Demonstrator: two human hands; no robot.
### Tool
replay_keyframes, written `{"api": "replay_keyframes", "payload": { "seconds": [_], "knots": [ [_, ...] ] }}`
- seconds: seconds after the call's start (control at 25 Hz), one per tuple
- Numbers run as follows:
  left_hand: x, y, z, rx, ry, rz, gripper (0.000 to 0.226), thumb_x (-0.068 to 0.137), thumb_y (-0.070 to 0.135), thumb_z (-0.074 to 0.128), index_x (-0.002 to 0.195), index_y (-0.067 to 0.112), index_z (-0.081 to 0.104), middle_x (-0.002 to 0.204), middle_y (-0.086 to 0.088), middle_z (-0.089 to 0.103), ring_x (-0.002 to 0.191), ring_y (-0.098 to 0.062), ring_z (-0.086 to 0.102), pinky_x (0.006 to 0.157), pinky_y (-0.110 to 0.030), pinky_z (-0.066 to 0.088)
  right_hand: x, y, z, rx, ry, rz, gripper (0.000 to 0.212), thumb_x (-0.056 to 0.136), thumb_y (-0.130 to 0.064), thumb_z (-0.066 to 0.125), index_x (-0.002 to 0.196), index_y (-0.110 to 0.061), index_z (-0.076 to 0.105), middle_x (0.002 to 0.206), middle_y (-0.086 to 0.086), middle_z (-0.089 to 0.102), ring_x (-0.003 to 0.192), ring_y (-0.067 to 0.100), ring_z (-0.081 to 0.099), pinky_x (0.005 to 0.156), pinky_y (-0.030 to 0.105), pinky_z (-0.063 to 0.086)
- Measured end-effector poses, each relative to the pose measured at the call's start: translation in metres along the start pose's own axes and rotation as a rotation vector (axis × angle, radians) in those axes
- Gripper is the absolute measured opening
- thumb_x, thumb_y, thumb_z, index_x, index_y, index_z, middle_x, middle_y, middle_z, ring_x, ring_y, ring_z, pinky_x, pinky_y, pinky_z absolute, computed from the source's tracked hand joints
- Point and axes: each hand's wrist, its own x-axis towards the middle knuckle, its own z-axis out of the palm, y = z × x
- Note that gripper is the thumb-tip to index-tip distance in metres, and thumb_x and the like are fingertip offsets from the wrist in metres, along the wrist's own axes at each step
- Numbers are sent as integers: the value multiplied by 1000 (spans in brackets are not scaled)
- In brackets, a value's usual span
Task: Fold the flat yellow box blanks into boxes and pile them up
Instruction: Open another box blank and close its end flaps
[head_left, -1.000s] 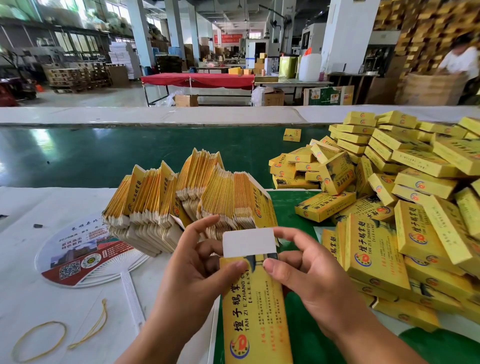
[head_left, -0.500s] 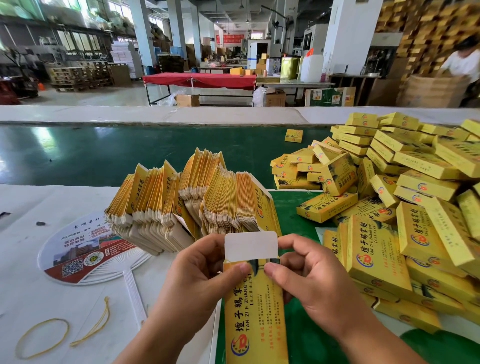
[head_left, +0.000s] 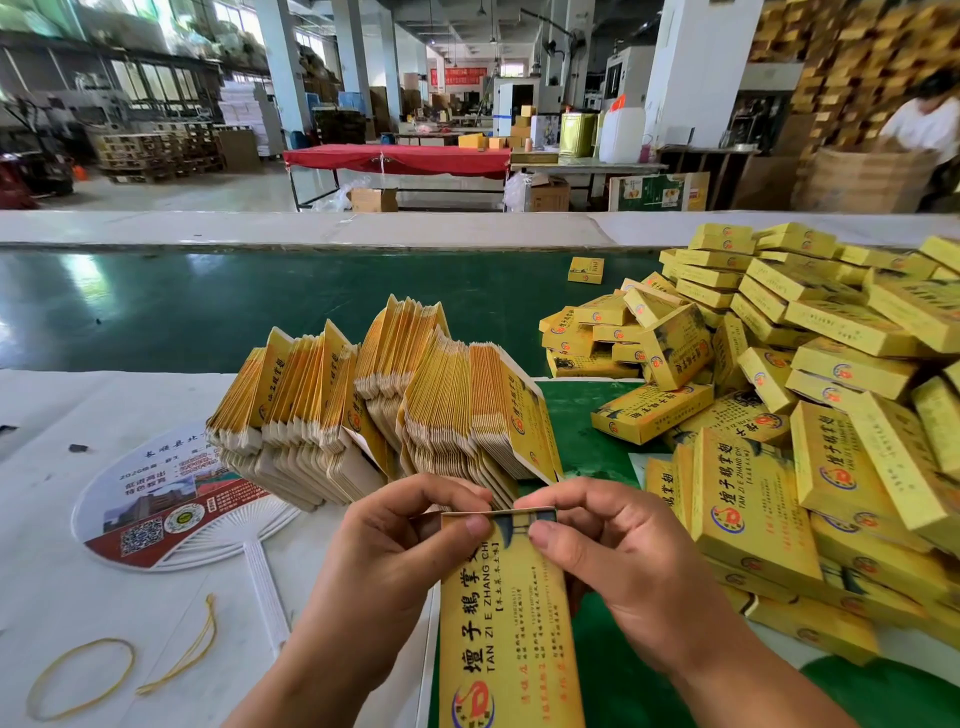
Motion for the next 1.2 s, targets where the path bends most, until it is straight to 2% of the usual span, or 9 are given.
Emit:
{"api": "replay_keyframes", "payload": {
  "seconds": [0.12,0.24,0.32,0.44,0.64,0.8,1.0,1.12,1.2],
  "knots": [
    [-1,1,-2,-11,-47,-3,24,64,21,84,78,6,72,90,-20,71,75,-30,67,68,-38,56,0,0,1,3,15,5,14,86,-17,67,98,-16,74,76,18,72,72,25,73,60,30,57],
    [-2,1,-3,77,-40,0,38,72,40,72,82,4,69,82,-29,65,72,-28,64,65,-33,52,0,2,2,19,46,18,14,84,-17,68,96,-14,75,78,30,66,72,26,73,62,29,57],
    [-2,0,-3,100,-25,-29,41,73,44,70,79,4,68,83,-35,60,73,-31,60,67,-37,49,-1,3,3,13,27,19,14,85,-18,68,97,-16,75,79,25,69,74,27,74,63,29,57],
    [-1,-2,-5,99,-35,-69,35,69,38,75,79,6,68,87,-39,57,75,-32,56,70,-43,45,-2,5,5,-29,41,13,14,84,-23,69,97,-20,75,78,17,72,73,24,73,62,29,57],
    [-1,-6,-4,86,-50,-41,19,72,22,78,82,9,69,80,-26,67,69,-27,64,59,-31,53,-2,4,4,-60,48,21,25,74,-33,74,94,-19,74,73,8,69,67,16,68,58,25,53],
    [-2,-9,-1,182,0,20,22,69,32,77,82,15,69,81,-35,60,65,-30,60,58,-38,49,-2,4,6,-119,51,20,26,78,-44,71,89,-21,72,75,8,71,68,21,70,57,28,54],
    [0,-11,-3,110,-27,-27,12,78,18,69,85,8,70,75,-17,69,66,-21,67,57,-25,53,0,4,6,-129,96,-18,16,85,-32,66,81,-18,72,72,10,73,66,21,71,56,23,53],
    [0,-11,-2,61,-36,-85,13,79,15,62,85,7,70,76,-16,70,68,-22,68,57,-24,52,-1,5,7,-161,111,-45,18,83,-36,68,79,-18,72,72,10,71,68,26,69,58,25,54],
    [-2,-11,2,106,-12,-61,12,80,17,62,85,13,71,77,-12,71,67,-22,69,56,-25,53,-2,6,7,-207,146,-75,16,83,-33,68,77,-19,71,70,10,68,68,29,66,56,25,52]
  ]
}}
